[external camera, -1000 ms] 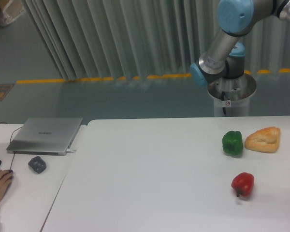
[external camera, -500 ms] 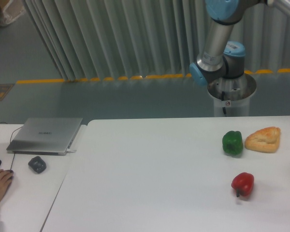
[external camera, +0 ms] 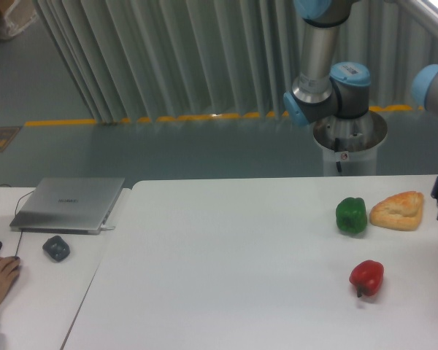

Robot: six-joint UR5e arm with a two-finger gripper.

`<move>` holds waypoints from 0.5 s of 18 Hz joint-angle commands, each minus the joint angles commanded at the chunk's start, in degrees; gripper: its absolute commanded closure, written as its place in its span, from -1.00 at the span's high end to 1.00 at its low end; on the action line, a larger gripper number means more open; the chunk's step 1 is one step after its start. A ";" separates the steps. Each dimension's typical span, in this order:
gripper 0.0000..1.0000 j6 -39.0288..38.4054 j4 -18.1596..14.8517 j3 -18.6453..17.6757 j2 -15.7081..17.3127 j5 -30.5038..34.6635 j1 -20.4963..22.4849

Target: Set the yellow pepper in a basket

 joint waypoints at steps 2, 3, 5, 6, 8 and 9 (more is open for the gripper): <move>1.00 0.44 -1.50 -0.26 0.18 0.87 -0.88; 1.00 0.53 -2.03 -0.44 0.70 1.40 -0.88; 1.00 0.62 -3.43 -0.96 1.58 1.49 -0.88; 1.00 0.70 -3.96 -1.32 2.11 1.58 -0.97; 1.00 0.97 -5.63 -1.50 3.07 1.58 -1.23; 1.00 1.75 -6.68 -1.58 3.43 1.76 -1.32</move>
